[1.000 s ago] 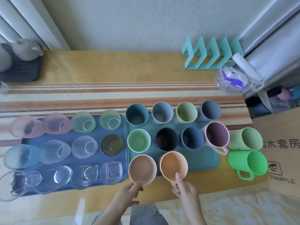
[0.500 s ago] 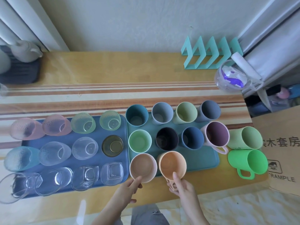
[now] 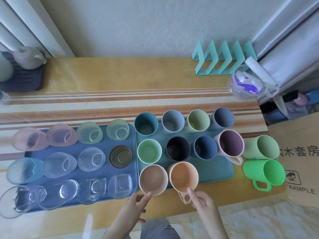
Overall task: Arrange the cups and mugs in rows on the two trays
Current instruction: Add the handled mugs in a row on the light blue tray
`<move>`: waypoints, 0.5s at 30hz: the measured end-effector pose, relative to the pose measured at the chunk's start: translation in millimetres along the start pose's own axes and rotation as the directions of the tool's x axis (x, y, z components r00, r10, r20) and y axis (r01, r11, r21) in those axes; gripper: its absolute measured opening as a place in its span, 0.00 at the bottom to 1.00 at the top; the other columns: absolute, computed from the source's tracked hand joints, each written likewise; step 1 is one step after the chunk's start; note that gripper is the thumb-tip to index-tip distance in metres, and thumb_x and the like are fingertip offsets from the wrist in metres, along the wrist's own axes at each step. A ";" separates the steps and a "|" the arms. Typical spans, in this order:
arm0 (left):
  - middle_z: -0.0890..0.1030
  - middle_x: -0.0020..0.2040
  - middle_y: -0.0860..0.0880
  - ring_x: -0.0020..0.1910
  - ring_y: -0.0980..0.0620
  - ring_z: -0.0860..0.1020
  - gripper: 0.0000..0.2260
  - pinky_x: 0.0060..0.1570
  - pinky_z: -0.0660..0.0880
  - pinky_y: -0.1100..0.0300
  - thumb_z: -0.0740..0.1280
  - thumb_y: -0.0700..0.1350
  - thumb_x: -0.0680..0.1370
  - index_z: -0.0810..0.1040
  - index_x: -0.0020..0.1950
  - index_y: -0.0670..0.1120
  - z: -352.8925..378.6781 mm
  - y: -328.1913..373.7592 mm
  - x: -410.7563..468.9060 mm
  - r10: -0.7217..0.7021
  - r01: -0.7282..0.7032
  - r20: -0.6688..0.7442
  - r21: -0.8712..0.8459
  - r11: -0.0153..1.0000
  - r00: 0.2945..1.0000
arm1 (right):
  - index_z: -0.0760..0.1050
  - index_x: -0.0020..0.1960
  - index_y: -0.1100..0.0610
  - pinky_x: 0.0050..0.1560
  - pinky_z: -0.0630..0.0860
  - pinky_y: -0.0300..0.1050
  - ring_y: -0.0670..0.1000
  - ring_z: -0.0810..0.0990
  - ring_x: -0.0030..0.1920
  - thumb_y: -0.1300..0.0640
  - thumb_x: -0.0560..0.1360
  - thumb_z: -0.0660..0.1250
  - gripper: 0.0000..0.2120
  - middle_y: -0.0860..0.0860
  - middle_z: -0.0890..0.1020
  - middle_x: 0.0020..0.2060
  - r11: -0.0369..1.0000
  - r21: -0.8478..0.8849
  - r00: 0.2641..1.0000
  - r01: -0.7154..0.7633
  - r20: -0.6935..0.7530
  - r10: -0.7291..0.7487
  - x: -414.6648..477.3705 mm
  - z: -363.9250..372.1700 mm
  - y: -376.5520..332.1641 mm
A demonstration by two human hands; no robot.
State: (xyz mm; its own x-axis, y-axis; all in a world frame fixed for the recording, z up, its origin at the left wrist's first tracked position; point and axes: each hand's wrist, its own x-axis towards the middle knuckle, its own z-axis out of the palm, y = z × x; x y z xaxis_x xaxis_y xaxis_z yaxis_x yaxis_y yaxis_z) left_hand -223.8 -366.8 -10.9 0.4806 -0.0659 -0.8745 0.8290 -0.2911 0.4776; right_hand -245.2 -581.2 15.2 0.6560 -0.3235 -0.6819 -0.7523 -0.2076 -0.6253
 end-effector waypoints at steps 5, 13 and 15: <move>0.74 0.48 0.60 0.45 0.62 0.76 0.14 0.36 0.76 0.62 0.62 0.63 0.69 0.72 0.46 0.55 -16.9 22.8 -31.6 0.509 -0.404 -0.187 0.410 0.817 0.840 | 0.73 0.56 0.50 0.57 0.70 0.44 0.43 0.72 0.54 0.28 0.62 0.64 0.32 0.41 0.75 0.53 0.864 -0.328 0.852 0.381 -0.239 -0.466 -2.2 -21.4 -32.2; 0.67 0.67 0.42 0.65 0.42 0.66 0.40 0.64 0.62 0.56 0.75 0.51 0.67 0.60 0.72 0.40 -7.2 105.1 4.8 0.715 -0.460 -0.314 0.592 0.662 0.624 | 0.57 0.72 0.59 0.68 0.53 0.53 0.56 0.59 0.68 0.38 0.62 0.73 0.49 0.54 0.68 0.67 0.544 -0.731 0.789 0.413 -0.011 -0.614 62.2 25.0 -94.9; 0.64 0.69 0.45 0.68 0.45 0.62 0.43 0.67 0.59 0.56 0.73 0.56 0.67 0.54 0.74 0.42 -0.8 109.9 15.4 0.639 -0.393 -0.300 0.585 0.710 0.708 | 0.59 0.72 0.60 0.69 0.51 0.55 0.58 0.60 0.68 0.39 0.62 0.73 0.47 0.55 0.70 0.65 0.478 -0.786 0.788 0.392 0.019 -0.616 71.8 30.9 -95.8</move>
State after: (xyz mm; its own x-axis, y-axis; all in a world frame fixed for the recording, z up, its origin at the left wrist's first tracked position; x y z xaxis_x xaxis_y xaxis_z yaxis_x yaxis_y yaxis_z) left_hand -125.0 -399.0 28.2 0.9559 0.0536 -0.2887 0.2325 -0.7387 0.6327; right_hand -124.2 -555.9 14.4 0.9811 -0.1099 -0.1593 -0.1501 -0.9517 -0.2680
